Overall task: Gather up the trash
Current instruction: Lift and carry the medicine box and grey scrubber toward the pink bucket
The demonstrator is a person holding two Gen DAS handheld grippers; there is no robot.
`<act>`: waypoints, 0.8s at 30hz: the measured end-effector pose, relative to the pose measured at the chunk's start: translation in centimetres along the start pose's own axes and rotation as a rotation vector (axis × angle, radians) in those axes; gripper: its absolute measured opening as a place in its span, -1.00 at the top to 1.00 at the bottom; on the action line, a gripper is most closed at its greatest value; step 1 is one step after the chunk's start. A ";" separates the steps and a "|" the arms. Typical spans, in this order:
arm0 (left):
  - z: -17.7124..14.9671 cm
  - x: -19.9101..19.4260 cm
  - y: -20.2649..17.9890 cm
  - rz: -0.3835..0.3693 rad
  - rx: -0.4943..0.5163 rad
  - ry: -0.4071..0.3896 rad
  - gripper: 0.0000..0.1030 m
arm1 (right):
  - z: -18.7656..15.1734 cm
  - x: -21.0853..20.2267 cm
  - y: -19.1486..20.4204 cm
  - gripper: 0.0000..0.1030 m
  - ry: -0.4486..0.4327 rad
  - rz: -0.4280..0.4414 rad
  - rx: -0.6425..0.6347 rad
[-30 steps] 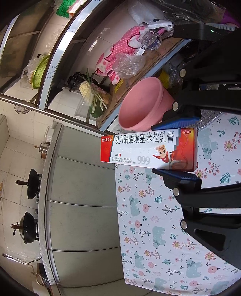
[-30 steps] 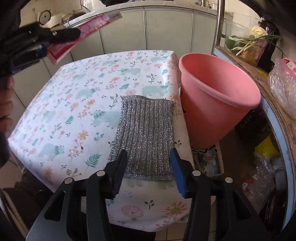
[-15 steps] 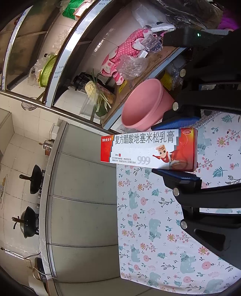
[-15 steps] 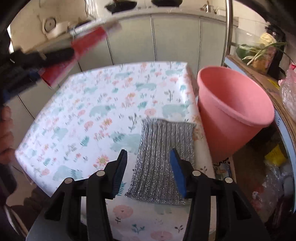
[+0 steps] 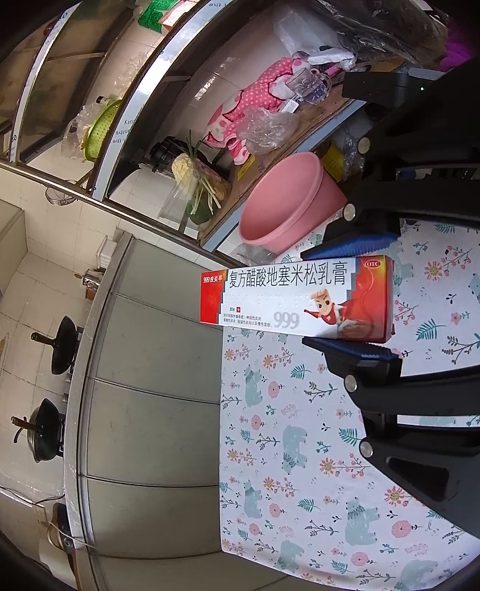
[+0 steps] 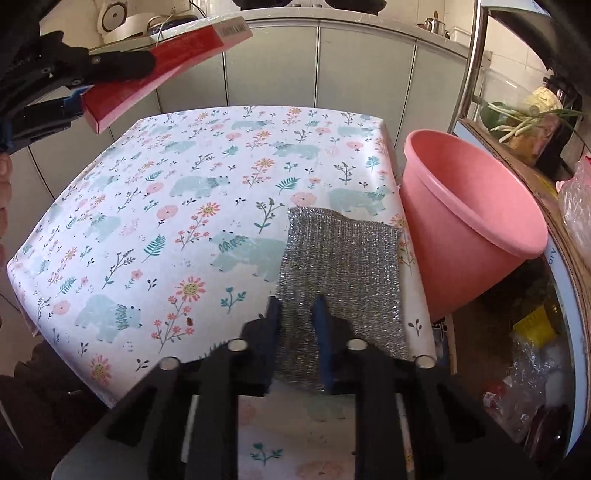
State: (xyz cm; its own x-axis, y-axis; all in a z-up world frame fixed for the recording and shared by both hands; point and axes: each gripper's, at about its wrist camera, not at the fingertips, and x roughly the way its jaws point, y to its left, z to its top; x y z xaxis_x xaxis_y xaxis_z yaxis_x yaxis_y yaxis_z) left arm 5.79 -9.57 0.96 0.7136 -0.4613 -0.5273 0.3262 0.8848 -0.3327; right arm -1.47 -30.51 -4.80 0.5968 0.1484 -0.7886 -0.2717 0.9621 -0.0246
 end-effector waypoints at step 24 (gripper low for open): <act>0.5 1.6 -2.3 0.013 0.060 0.019 0.25 | 6.6 -8.9 -4.6 0.94 -0.360 0.109 0.130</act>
State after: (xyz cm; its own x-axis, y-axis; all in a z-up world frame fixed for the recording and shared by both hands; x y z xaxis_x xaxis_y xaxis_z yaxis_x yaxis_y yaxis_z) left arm 6.51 -12.32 1.23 0.7062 -0.4507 -0.5460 0.3542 0.8927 -0.2787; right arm -0.57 -34.77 6.41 0.8027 0.3000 -0.5155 -0.2641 0.9537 0.1438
